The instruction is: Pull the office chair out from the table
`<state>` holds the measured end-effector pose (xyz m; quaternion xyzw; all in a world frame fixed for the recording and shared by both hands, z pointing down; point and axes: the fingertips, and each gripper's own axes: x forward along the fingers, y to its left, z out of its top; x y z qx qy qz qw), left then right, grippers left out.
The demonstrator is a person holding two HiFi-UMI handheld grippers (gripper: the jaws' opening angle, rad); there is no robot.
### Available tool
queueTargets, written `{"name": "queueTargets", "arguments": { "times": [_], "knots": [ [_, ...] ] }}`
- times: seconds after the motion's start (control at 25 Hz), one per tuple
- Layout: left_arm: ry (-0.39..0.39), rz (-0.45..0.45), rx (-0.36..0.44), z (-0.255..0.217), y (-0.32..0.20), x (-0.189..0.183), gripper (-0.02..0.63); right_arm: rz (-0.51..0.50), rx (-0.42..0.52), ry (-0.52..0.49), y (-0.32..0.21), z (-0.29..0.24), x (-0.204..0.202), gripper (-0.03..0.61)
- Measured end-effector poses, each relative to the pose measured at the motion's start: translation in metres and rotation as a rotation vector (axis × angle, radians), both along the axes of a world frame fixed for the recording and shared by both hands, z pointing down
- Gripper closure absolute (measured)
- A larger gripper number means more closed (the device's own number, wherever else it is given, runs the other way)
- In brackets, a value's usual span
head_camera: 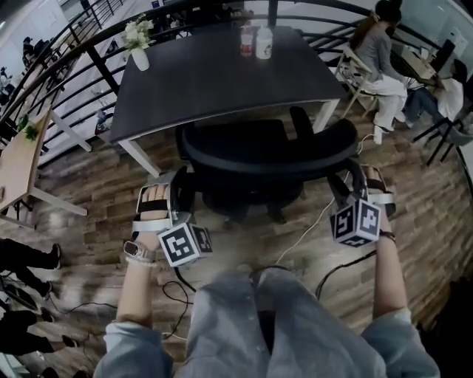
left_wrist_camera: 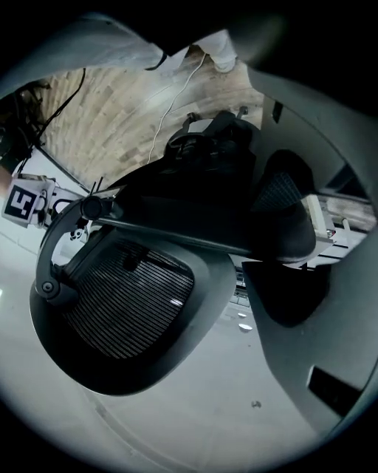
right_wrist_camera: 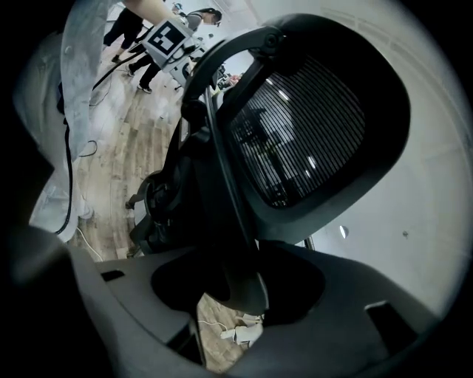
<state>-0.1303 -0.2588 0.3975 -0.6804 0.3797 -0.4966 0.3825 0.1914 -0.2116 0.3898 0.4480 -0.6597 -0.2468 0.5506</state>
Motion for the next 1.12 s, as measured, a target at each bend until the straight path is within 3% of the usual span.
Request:
{"name": "queueTargets", "arguments": {
  "times": [0.32, 0.56, 1.12],
  "knots": [
    [-0.042, -0.088, -0.003, 0.008, 0.052, -0.005, 0.397, -0.086, 0.03, -0.014, 0.06, 0.003, -0.002, 0.385],
    [-0.003, -0.179, -0.02, 0.007, 0.098, -0.006, 0.399, -0.14, 0.037, -0.037, 0.106, 0.003, -0.003, 0.385],
    [0.006, -0.26, -0.008, 0.003, 0.181, 0.001, 0.396, -0.232, 0.066, -0.039, 0.179, 0.001, 0.009, 0.385]
  ]
}}
